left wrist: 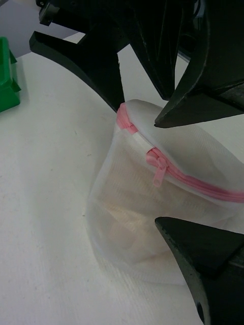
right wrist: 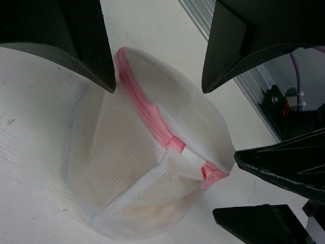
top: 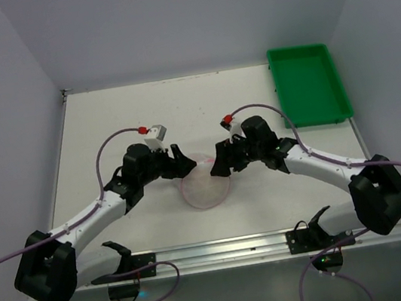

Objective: Unzip the laundry bag and remove the bra

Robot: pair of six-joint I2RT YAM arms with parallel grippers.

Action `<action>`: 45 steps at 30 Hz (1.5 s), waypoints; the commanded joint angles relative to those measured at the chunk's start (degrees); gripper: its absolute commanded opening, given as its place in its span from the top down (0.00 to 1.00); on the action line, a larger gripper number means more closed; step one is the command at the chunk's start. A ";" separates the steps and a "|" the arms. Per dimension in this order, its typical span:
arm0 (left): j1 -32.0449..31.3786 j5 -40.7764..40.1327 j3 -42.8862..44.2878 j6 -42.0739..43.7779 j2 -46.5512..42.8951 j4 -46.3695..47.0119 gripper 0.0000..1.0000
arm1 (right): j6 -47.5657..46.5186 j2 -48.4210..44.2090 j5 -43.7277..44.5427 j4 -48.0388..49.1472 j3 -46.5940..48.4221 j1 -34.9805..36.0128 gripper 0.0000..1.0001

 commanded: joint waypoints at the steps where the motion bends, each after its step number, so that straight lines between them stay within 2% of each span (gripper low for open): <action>1: 0.64 8.20 2.93 -2.13 1.92 4.84 0.26 | -1.71 1.29 -3.43 3.28 2.44 -0.07 0.30; 3: 0.64 8.48 2.76 -2.83 3.06 5.02 0.27 | -1.89 2.52 -3.96 3.28 3.14 -0.07 0.32; 11: 0.55 7.78 2.31 -3.80 7.28 6.60 0.44 | -3.03 5.43 -5.72 3.46 4.64 -0.16 0.44; 13: 0.55 7.43 2.40 -4.24 7.46 6.95 0.57 | -3.12 5.43 -5.46 3.46 4.64 -0.07 0.47; 14: 0.55 7.25 2.58 -4.41 7.20 6.95 0.62 | -3.12 5.43 -5.20 3.29 4.73 -0.16 0.51; 15: 0.55 6.99 2.58 -4.50 6.93 6.43 0.73 | -3.21 5.43 -4.85 3.11 4.90 -0.07 0.55; 16: 0.55 6.03 2.58 -4.59 6.32 5.90 0.78 | -3.21 5.34 -3.54 2.41 5.25 -0.07 0.58; 19: 0.64 3.40 1.62 -4.77 2.81 3.53 0.94 | -4.17 6.56 -0.81 -0.83 8.93 -0.07 0.75; 20: 0.64 2.86 0.39 -5.12 0.71 2.92 0.98 | -4.87 7.09 0.25 -1.46 10.16 -0.07 0.87; 23: 0.64 1.98 -4.34 -9.15 -3.51 3.17 1.00 | -5.49 10.52 0.43 -2.51 15.79 -0.07 1.00; 29: -0.15 1.10 -18.75 -26.89 -10.54 14.49 1.00 | -7.42 19.38 0.34 -5.94 28.80 -0.07 1.00; 32: -2.51 -1.18 -21.58 -29.37 -12.14 16.09 1.00 | -8.21 22.21 1.05 -7.08 33.46 -0.07 0.98; 35: -6.47 -2.07 -20.63 -29.38 -10.57 17.50 0.82 | -9.36 25.81 -1.14 -10.33 39.34 0.02 0.89; 36: -7.09 -1.72 -19.75 -27.90 -10.12 16.19 0.70 | -9.53 26.78 -1.67 -11.47 41.97 0.02 0.86; 37: -7.44 -1.02 -18.96 -27.10 -9.86 14.79 0.63 | -9.80 26.87 -1.59 -13.22 42.78 0.02 0.82; 38: -7.36 -0.92 -17.21 -26.22 -10.38 11.73 0.55 | -9.80 26.44 -1.33 -13.33 43.13 0.02 0.70; 39: -7.36 -1.18 -16.24 -24.12 -10.99 9.79 0.36 | -9.89 25.74 -0.54 -13.33 42.96 -0.07 0.63; 40: -7.36 -2.93 -15.45 -23.06 -11.87 7.76 0.26 | -9.98 23.82 0.34 -13.68 42.79 -0.07 0.55; 41: -7.27 -4.34 -13.18 -22.01 -13.62 5.40 0.18 | -9.98 22.75 1.65 -14.03 42.52 0.02 0.42; 42: -7.18 -5.92 -11.67 -19.38 -14.33 0.24 0.07 | -9.98 21.52 2.71 -14.64 41.91 0.02 0.35; 45: -6.48 -12.07 -4.12 -14.10 -15.48 -12.17 0.00 | -7.96 15.73 8.50 -15.61 38.14 -0.07 0.22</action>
